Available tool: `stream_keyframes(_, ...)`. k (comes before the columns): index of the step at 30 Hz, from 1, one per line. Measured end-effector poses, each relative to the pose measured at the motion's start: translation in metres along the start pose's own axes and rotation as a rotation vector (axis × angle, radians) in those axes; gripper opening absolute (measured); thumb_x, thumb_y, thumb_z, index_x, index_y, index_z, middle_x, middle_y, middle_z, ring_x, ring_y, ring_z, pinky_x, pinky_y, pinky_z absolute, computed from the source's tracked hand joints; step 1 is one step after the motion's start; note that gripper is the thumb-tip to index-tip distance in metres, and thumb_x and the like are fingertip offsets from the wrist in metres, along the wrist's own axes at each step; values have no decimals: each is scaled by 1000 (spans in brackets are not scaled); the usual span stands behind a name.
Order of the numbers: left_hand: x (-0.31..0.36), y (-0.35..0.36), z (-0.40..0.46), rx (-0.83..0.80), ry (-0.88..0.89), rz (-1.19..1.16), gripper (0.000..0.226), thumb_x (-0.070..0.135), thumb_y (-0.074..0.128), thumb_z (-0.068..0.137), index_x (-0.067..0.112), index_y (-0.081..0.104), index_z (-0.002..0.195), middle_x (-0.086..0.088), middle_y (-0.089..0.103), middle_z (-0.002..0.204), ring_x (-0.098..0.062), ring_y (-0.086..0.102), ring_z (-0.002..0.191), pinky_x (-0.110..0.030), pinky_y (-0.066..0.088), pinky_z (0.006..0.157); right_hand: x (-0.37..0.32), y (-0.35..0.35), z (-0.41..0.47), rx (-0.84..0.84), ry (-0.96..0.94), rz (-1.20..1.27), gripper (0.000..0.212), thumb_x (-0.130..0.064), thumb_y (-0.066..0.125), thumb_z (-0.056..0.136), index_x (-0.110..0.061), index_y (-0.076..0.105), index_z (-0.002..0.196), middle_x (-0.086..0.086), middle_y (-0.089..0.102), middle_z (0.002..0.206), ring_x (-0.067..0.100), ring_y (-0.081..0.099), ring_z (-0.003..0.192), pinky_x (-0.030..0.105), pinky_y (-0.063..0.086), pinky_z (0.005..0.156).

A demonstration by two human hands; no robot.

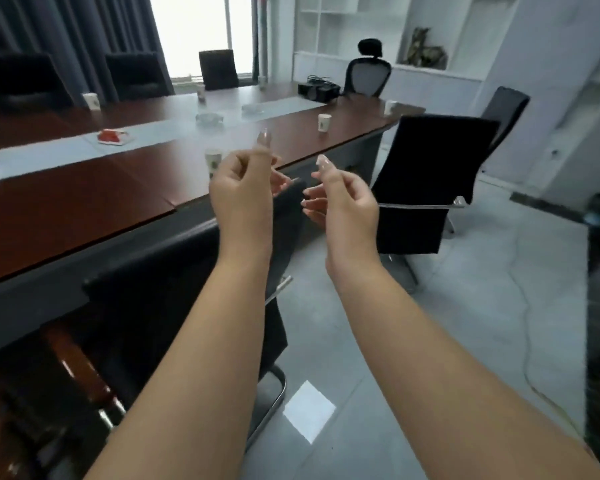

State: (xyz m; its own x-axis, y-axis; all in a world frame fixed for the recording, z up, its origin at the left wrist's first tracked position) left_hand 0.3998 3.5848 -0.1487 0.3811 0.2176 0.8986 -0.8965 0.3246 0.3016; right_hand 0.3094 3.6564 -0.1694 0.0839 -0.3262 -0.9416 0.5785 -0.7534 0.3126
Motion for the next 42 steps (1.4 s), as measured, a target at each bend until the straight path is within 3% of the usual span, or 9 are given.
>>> stream_keyframes(8, -49, 143, -49, -357, -24, 55, 34, 31, 54, 92, 16, 57, 61, 7, 54, 49, -6, 54, 55, -17, 47, 63, -26, -152, 30, 282, -54, -122, 26, -34, 62, 88, -8, 61, 92, -1, 58, 68, 7, 54, 60, 16, 48, 57)
stream_keyframes(15, -115, 240, -31, -438, -119, -6, 39, 29, 55, 91, 17, 55, 55, 7, 54, 44, -6, 51, 49, -21, 42, 59, -22, -222, 100, 347, -47, -168, 28, -36, 61, 88, -8, 61, 93, -4, 57, 66, 5, 53, 57, 14, 47, 53)
stream_keyframes(21, -179, 318, 35, -393, -211, 16, 36, 30, 54, 92, 14, 57, 59, 7, 54, 43, -3, 52, 47, -16, 43, 55, -14, -248, 216, 296, -12, -268, 28, -35, 61, 88, -7, 60, 91, -1, 57, 69, 5, 53, 58, 12, 46, 51)
stream_keyframes(29, -236, 353, 133, -209, -302, 72, 37, 30, 54, 91, 13, 56, 59, 1, 55, 51, -6, 50, 47, -19, 43, 56, 16, -234, 348, 138, 92, -293, 27, -41, 59, 87, -14, 61, 84, -2, 58, 66, 7, 56, 61, 19, 50, 62)
stream_keyframes(34, -259, 346, 175, -77, -339, 132, 35, 31, 53, 91, 12, 56, 62, 0, 54, 54, -5, 50, 46, -13, 44, 49, 47, -210, 408, 5, 163, -246, 29, -42, 61, 86, -14, 60, 82, -2, 58, 64, 8, 56, 59, 19, 49, 59)
stream_keyframes(42, -301, 300, 234, 372, -349, 274, 33, 33, 53, 92, 14, 56, 65, 2, 55, 54, -7, 52, 51, -20, 44, 56, 122, -137, 496, -419, 389, -201, 29, -41, 63, 85, -14, 60, 74, -2, 58, 57, 11, 55, 54, 23, 48, 60)
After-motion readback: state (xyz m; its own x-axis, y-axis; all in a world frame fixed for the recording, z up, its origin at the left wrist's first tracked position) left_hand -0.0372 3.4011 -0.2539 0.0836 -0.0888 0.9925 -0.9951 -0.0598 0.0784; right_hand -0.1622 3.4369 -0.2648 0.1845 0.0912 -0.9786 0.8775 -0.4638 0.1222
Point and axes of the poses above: each hand's wrist, its own z-axis towards the middle knuckle, its own y-axis out of the palm, x = y × z, the point moved 5 cm from there along z, towards the middle knuckle
